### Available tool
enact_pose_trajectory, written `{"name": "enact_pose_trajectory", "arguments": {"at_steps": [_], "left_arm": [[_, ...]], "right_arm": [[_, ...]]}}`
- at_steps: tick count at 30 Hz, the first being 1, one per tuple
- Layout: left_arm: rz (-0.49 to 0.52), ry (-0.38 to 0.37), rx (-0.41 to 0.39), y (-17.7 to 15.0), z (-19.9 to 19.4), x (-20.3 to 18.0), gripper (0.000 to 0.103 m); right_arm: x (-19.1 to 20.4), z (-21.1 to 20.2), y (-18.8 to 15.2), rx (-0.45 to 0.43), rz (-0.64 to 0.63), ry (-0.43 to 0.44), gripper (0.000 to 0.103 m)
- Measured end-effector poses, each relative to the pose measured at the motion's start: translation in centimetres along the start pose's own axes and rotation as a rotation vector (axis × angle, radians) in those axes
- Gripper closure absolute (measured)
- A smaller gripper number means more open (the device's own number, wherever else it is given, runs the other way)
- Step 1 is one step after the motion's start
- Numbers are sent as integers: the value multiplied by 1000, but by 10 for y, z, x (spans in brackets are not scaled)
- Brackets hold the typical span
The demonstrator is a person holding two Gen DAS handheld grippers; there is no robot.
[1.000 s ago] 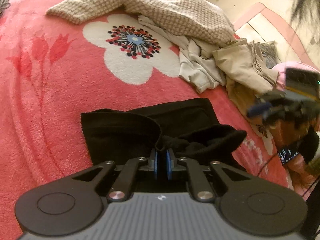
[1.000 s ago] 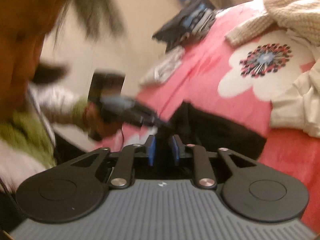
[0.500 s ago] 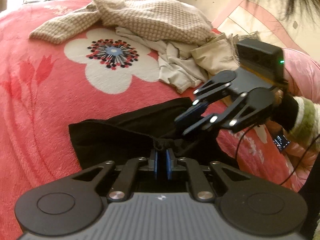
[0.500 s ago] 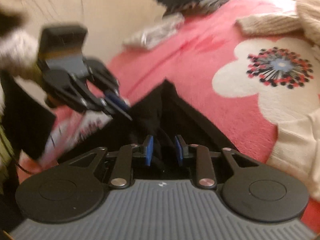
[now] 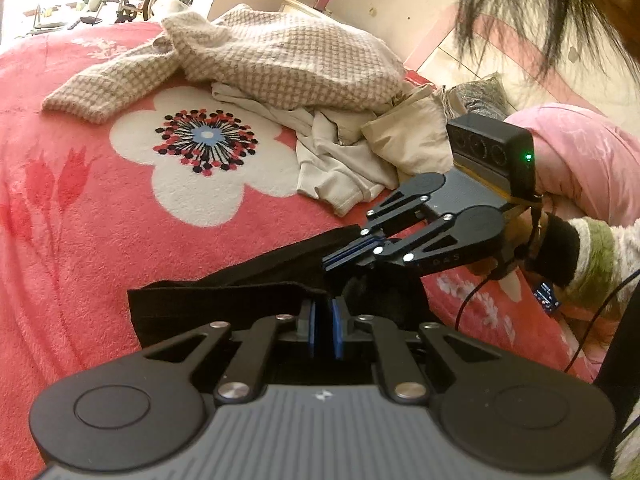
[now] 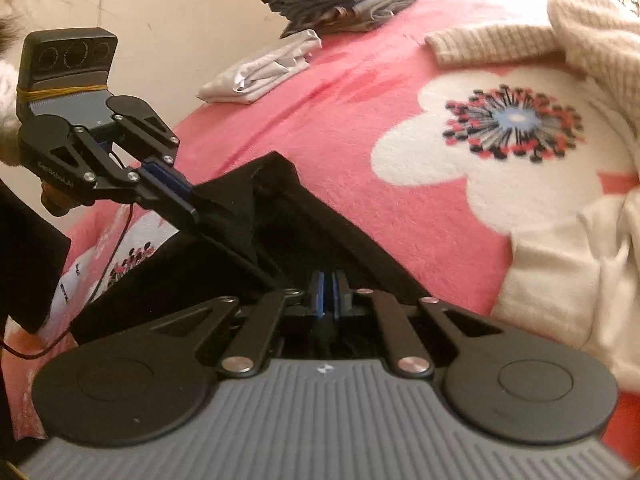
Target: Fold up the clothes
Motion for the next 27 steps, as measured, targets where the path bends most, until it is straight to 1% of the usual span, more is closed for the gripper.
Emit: {"name": "enact_pose_trajectory", "arguments": {"at_steps": [2, 5, 7, 10, 12, 13, 16, 20, 22, 25, 27], "left_arm": [[5, 1, 1, -1, -1, -1, 94], [3, -2, -4, 0, -1, -2, 94], [1, -5, -10, 1, -2, -2, 94], [7, -4, -11, 0, -4, -3, 94], [1, -3, -16, 1, -4, -2, 94], [-2, -3, -18, 1, -5, -1, 94], [-11, -2, -24, 2, -6, 1, 94], [-41, -8, -39, 6, -6, 6, 94], [-62, -16, -51, 10, -4, 10, 94], [-87, -19, -68, 17, 3, 16, 94], [-108, -15, -78, 21, 10, 23, 94]], "right_arm": [[-1, -7, 1, -31, 28, 24, 98], [-1, -20, 4, -85, 73, 108, 95], [-2, -23, 7, -100, 96, 154, 93], [1, -19, 12, -91, 92, 170, 86], [7, -12, 15, -63, 62, 205, 83], [12, -9, 16, -51, 35, 209, 80], [23, -2, 15, -15, -32, 206, 78], [31, -3, 7, 31, -67, 204, 78], [34, -4, 3, 52, -83, 201, 74], [30, -15, -4, 48, -62, 172, 69], [28, -18, -11, 48, -38, 146, 68]]}}
Point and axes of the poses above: each gripper's, at about its wrist camera, not at the fingertips, and z roughly the way its jaws point, x to its left, y to its top, the point moved 6 cm from there along z, roughly the way its jaws point, and after that the axes turned 6 degrees about x, right-handed, at the moved point
